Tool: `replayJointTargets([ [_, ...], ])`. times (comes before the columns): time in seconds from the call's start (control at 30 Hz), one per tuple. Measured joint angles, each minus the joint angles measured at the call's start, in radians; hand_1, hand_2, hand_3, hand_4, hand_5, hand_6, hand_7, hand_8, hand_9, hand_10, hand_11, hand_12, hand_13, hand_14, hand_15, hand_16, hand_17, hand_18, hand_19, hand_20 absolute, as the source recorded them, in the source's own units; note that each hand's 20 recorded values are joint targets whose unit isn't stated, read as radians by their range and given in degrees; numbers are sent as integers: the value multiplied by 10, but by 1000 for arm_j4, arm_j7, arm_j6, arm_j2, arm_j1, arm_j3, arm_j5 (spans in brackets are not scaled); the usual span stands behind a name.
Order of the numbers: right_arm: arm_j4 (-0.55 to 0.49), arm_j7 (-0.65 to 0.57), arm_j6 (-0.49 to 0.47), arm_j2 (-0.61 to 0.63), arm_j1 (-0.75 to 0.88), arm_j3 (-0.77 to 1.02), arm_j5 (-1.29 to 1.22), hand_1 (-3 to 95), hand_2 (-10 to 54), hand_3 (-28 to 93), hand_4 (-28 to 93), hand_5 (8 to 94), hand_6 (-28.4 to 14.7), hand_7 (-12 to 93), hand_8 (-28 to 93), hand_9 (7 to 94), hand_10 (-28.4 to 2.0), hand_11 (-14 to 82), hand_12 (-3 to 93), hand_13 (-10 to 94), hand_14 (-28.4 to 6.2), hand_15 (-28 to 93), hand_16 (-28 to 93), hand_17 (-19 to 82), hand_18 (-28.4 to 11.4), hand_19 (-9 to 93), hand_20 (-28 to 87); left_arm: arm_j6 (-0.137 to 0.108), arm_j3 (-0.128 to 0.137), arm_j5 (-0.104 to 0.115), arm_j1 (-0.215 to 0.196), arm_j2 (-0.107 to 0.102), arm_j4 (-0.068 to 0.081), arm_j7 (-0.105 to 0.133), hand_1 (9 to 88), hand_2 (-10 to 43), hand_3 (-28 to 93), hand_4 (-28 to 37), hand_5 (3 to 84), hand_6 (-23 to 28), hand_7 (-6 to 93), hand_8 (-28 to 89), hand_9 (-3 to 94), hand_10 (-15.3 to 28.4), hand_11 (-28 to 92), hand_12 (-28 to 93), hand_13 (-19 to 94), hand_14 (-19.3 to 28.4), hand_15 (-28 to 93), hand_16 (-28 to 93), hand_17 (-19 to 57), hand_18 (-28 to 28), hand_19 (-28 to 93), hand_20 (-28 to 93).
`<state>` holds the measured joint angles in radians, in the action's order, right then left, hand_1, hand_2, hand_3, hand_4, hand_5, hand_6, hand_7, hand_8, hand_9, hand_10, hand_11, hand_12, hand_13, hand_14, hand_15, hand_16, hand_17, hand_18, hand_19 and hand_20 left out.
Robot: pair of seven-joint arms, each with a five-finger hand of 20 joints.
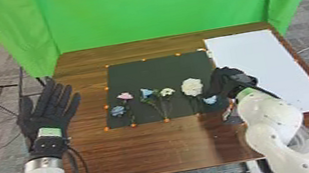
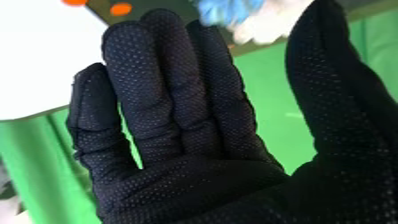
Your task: Arrange flowers
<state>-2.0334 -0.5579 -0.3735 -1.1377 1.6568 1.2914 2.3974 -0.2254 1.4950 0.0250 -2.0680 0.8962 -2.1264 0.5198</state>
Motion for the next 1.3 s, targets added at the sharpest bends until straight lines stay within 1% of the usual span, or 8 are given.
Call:
replayJointTargets([
  [0.23, -1, -8, 167, 5, 25, 36, -101, 164, 32, 717, -218, 465, -86, 122, -88, 529, -209, 149, 178, 525, -175, 494, 177, 281, -223, 719, 256, -17, 2, 16, 0, -3, 0, 0, 188, 152, 730, -283, 432, 70, 219, -108, 415, 144, 268, 143, 302, 163, 478, -58, -40, 158, 406, 137],
  [0.37, -1, 20, 203, 9, 41, 54, -115, 148, 70, 757, -255, 336, -73, 112, -90, 363, -195, 86, 144, 345, -185, 337, 125, 184, -203, 559, 175, -15, 8, 11, -1, -3, 0, -1, 189, 154, 724, -283, 432, 69, 209, -111, 418, 139, 245, 130, 310, 154, 440, -70, -38, 157, 400, 133],
  [0.5, 25, 221, 340, -6, 86, 133, -224, 144, 74, 777, -274, 294, -52, 121, -101, 309, -167, 62, 120, 266, -164, 230, 111, 143, -186, 442, 145, -3, 19, -29, -3, -2, 5, -10, 185, 156, 724, -283, 428, 65, 182, -110, 387, 132, 207, 117, 289, 141, 397, -76, -38, 157, 398, 130],
  [0.6, 58, 431, 402, -39, 125, 231, -449, 142, 79, 820, -273, 356, -40, 140, -118, 347, -158, 74, 109, 284, -152, 201, 120, 150, -179, 396, 148, 9, 35, -72, -5, 6, 8, -33, 185, 153, 728, -283, 414, 59, 164, -105, 343, 122, 181, 106, 259, 131, 356, -81, -39, 153, 391, 126],
  [0.8, 95, 596, 494, -58, 142, 255, -714, 122, 67, 833, -270, 378, -28, 136, -122, 352, -125, 62, 96, 270, -136, 133, 118, 145, -169, 331, 152, 30, 65, -62, -29, 20, 8, -45, 187, 150, 726, -283, 411, 56, 160, -100, 359, 125, 186, 107, 277, 133, 360, -72, -38, 151, 387, 124],
  [0.9, 95, 629, 489, -76, 142, 277, -826, 112, 64, 835, -265, 376, -23, 131, -118, 350, -125, 51, 95, 266, -136, 116, 129, 142, -168, 314, 159, 49, 74, -64, -42, 27, 13, -57, 187, 149, 722, -283, 411, 56, 158, -100, 361, 124, 181, 104, 277, 134, 352, -74, -38, 151, 386, 124],
  [1.1, 102, 660, 351, -103, 142, 334, -1173, 90, 51, 853, -245, 379, -24, 123, -115, 351, -125, 42, 96, 267, -135, 95, 151, 140, -168, 293, 174, 72, 72, -67, -48, 34, 25, -65, 184, 150, 715, -283, 419, 46, 152, -102, 357, 120, 169, 101, 264, 130, 334, -75, -38, 151, 379, 120],
  [1.3, 103, 670, 349, -109, 143, 350, -1395, 133, -75, 842, -249, 371, -33, 114, -107, 345, -120, 36, 108, 270, -141, 79, 186, 135, -170, 290, 190, 85, 80, -69, -47, 48, 36, -70, 193, 137, 728, -283, 404, 44, 142, -100, 295, 104, 135, 87, 238, 120, 307, -73, -37, 148, 371, 117],
])
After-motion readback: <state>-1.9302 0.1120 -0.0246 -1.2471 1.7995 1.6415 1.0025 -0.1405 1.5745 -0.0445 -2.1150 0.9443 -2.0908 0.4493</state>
